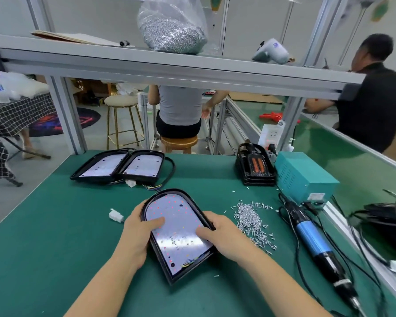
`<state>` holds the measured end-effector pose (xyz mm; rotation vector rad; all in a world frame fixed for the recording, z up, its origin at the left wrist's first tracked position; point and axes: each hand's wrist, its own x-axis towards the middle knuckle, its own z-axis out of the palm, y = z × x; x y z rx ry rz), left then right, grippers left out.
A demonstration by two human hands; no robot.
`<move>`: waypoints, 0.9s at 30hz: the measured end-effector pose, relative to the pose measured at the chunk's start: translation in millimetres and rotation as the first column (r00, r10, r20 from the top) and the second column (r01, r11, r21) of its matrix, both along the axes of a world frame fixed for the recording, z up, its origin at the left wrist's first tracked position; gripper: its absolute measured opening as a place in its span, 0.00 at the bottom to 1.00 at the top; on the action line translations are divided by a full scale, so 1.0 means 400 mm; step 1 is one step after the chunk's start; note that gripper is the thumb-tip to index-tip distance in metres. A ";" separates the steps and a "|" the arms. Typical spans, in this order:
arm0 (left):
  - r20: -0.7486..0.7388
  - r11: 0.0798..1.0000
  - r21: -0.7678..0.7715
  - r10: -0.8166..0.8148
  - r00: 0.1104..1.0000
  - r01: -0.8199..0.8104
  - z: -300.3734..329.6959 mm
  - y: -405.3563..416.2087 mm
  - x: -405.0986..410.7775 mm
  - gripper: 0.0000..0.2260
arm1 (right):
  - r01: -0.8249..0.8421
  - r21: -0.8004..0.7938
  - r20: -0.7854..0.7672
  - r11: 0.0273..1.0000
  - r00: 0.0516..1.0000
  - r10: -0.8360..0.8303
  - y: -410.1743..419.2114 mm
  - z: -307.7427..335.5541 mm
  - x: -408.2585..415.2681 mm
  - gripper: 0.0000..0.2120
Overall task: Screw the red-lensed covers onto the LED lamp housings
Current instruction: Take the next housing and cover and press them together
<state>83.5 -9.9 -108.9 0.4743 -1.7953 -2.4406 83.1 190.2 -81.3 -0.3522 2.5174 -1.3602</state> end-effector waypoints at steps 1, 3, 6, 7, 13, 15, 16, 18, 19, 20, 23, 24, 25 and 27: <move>0.001 0.999 -0.019 0.028 1.000 -0.028 -0.002 0.010 -0.001 0.21 | 0.015 0.043 -0.026 0.999 1.000 -0.014 0.000 -0.002 -0.003 0.12; -0.002 0.997 -0.042 0.068 0.998 -0.068 -0.006 0.023 -0.002 0.21 | 0.038 0.079 -0.045 0.996 0.998 -0.034 -0.003 -0.005 -0.004 0.13; -0.004 0.996 -0.046 0.078 0.997 -0.078 -0.014 0.021 0.001 0.20 | 0.039 0.100 -0.073 0.994 0.997 -0.032 -0.005 -0.012 -0.003 0.13; 0.001 0.996 -0.044 0.080 0.997 -0.079 -0.018 0.016 0.002 0.20 | 0.031 0.122 -0.091 0.992 0.996 -0.020 -0.007 -0.012 -0.003 0.12; 0.016 0.997 -0.035 0.064 0.998 -0.064 -0.028 0.009 0.003 0.20 | 0.138 0.210 -0.244 0.968 0.966 -0.085 0.010 0.001 -0.065 0.15; 0.012 0.998 -0.026 0.060 0.998 -0.060 -0.024 0.016 0.001 0.20 | 0.222 0.241 -0.307 0.945 0.941 -0.143 0.037 0.005 -0.119 0.16; 0.011 0.998 -0.021 0.058 0.998 -0.058 -0.022 0.019 0.000 0.20 | 0.273 0.276 -0.332 0.922 0.927 -0.175 0.052 0.008 -0.149 0.19; 0.008 0.998 -0.014 0.055 0.998 -0.055 -0.020 0.021 0.001 0.20 | 0.386 0.328 -0.384 0.862 0.888 -0.252 0.084 0.009 -0.207 0.23; 0.006 0.998 -0.013 0.055 0.998 -0.055 -0.020 0.021 0.002 0.21 | 0.437 0.358 -0.407 0.825 0.868 -0.284 0.098 0.009 -0.235 0.23; 0.005 0.998 -0.014 0.055 0.998 -0.055 -0.021 0.021 0.003 0.21 | 0.484 0.404 -0.433 0.777 0.849 -0.303 0.113 0.006 -0.262 0.22; -0.003 0.999 -0.019 0.044 0.999 -0.044 -0.025 0.019 0.008 0.20 | 0.557 0.531 -0.486 0.639 0.818 -0.309 0.151 -0.006 -0.327 0.22; -0.005 0.999 -0.020 0.038 0.999 -0.038 -0.026 0.019 0.007 0.20 | 0.560 0.556 -0.489 0.614 0.818 -0.303 0.160 -0.008 -0.344 0.22; -0.008 0.999 -0.022 0.030 1.000 -0.031 -0.026 0.017 0.006 0.20 | 0.559 0.580 -0.493 0.593 0.820 -0.291 0.166 -0.009 -0.358 0.23; -0.013 0.999 -0.027 0.020 1.000 -0.020 -0.026 0.017 0.002 0.19 | 0.545 0.628 -0.509 0.555 0.828 -0.236 0.175 -0.009 -0.384 0.25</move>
